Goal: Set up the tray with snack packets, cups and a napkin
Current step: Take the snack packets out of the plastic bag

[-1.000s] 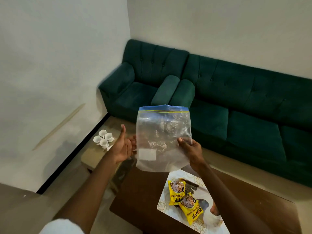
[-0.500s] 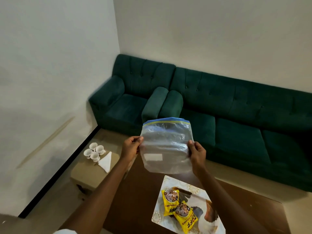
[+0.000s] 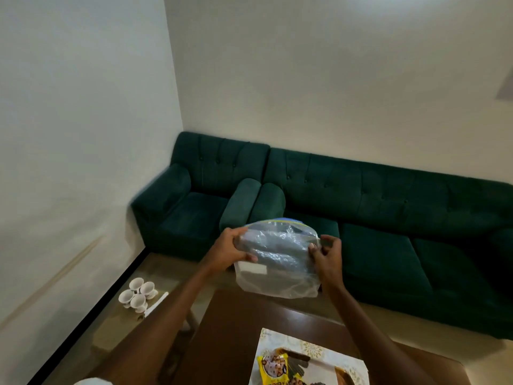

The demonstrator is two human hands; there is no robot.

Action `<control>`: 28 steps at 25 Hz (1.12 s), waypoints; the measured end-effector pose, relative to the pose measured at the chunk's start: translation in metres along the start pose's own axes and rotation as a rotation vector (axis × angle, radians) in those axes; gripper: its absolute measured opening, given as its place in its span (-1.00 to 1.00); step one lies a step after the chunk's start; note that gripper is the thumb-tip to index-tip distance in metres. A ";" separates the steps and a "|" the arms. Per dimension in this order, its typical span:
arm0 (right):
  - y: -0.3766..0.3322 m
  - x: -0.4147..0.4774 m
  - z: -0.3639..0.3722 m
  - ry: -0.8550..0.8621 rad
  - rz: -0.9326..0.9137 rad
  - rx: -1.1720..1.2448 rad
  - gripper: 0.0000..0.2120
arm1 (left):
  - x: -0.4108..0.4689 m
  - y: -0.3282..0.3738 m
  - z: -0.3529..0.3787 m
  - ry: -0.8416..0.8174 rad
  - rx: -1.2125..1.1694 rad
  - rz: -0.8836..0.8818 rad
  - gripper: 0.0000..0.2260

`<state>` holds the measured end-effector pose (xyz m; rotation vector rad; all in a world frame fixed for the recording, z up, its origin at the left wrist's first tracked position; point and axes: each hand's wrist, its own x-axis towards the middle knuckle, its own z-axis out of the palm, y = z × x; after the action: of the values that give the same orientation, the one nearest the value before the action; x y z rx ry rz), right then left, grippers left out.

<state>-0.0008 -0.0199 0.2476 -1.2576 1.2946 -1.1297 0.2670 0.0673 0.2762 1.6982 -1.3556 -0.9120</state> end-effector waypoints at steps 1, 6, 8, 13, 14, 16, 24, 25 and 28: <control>-0.006 0.003 -0.005 -0.026 0.006 0.018 -0.56 | 0.006 0.004 -0.001 -0.068 0.185 0.010 -0.18; -0.039 0.016 -0.020 -0.364 0.019 -0.107 -0.37 | 0.028 0.027 -0.020 0.294 0.472 0.113 -0.77; -0.056 0.021 -0.025 -0.472 0.017 -0.241 -0.27 | 0.036 0.040 -0.026 0.250 0.395 0.100 -0.80; -0.070 0.036 -0.043 -0.271 -0.192 -0.538 -0.80 | 0.048 0.060 -0.032 0.077 -0.024 0.074 -0.82; -0.068 0.037 -0.047 -0.273 -0.178 -0.547 -0.71 | 0.047 0.059 -0.032 0.063 -0.096 0.078 -0.81; -0.067 0.038 -0.054 -0.321 -0.185 -0.662 -0.63 | 0.043 0.057 -0.032 0.046 -0.194 0.092 -0.81; -0.127 0.033 -0.005 -0.668 -0.251 -0.642 -0.14 | 0.053 0.100 -0.038 -0.094 -0.061 0.123 -0.60; -0.130 0.032 0.001 -0.699 -0.263 -0.662 -0.21 | 0.053 0.110 -0.040 -0.105 -0.059 0.133 -0.58; -0.125 0.033 0.007 -0.652 -0.237 -0.465 -0.52 | 0.053 0.138 -0.049 -0.096 -0.094 0.173 -0.48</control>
<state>0.0186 -0.0573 0.3701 -1.9607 0.9378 -0.4874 0.2594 0.0017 0.4173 1.4578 -1.4741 -0.9526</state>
